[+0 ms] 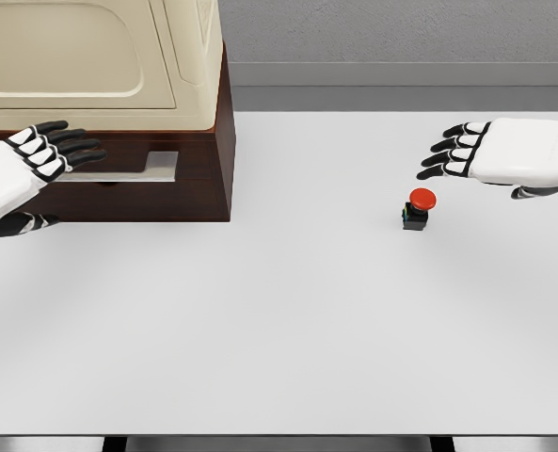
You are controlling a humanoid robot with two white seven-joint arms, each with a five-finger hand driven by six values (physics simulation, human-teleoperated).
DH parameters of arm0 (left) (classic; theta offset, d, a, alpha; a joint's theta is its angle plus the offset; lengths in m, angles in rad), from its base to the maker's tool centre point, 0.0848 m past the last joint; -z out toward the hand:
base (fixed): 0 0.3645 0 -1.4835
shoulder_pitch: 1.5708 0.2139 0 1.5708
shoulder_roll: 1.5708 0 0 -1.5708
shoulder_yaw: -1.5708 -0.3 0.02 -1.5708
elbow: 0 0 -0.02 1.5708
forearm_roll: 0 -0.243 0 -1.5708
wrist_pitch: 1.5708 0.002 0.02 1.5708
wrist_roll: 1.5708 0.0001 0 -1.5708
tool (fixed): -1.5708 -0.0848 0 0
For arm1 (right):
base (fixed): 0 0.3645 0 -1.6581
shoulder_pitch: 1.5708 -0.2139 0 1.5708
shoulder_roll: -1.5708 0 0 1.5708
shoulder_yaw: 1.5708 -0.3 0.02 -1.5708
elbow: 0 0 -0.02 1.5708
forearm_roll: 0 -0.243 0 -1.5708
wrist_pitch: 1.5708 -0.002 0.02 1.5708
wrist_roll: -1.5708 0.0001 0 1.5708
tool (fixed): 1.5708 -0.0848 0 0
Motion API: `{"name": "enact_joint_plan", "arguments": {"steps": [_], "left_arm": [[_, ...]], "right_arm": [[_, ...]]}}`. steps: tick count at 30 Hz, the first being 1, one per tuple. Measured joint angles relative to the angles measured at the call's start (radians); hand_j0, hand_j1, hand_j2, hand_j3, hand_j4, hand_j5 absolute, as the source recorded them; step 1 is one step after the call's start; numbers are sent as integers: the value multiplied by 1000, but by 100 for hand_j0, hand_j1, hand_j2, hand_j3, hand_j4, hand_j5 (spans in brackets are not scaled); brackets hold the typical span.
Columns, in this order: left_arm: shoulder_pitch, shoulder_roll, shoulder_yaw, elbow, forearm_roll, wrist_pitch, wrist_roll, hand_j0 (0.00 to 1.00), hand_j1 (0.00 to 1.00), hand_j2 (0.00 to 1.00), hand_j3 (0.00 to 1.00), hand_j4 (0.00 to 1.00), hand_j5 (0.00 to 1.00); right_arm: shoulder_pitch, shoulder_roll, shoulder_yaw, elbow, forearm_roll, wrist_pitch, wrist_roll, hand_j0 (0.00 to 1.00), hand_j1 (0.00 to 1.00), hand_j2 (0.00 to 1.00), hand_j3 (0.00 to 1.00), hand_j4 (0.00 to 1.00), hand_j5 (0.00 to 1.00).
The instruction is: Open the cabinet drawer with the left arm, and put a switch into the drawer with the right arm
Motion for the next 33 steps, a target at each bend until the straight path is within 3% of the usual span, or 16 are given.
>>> {"name": "enact_joint_plan", "arguments": {"steps": [3,5,7,9,13,16,18,33], "left_arm": [[-14,-15,0,0,-1,0,-1,100,100,100,100,100,100],[-28,-34,1,0,-2,0,-2,100,100,100,100,100,100],[-23,-42,0,0,22,0,-2,100,100,100,100,100,100],[-28,-42,-6,1,60,0,-2,100,100,100,100,100,100],[-60,-8,-59,1,138,0,-2,100,100,100,100,100,100],[-113,14,-106,1,174,0,-8,97,97,97,97,97,97],[-118,23,-136,1,196,0,-21,97,97,97,97,97,97],[-117,83,-219,19,307,21,-50,98,98,98,98,98,98]], "right_arm": [[-2,3,1,1,-1,0,0,100,100,100,100,100,100],[-41,4,0,1,-4,0,0,100,100,100,100,100,100],[-44,-2,3,4,-1,0,0,100,100,100,100,100,100],[-94,5,40,7,13,1,0,100,100,100,100,100,100],[-123,66,141,9,38,0,0,100,100,100,100,100,100],[-121,106,178,17,54,0,0,100,100,100,100,100,100],[-121,124,190,24,63,0,0,100,100,100,100,100,100],[-140,212,236,254,106,0,0,100,100,100,100,100,100]]}}
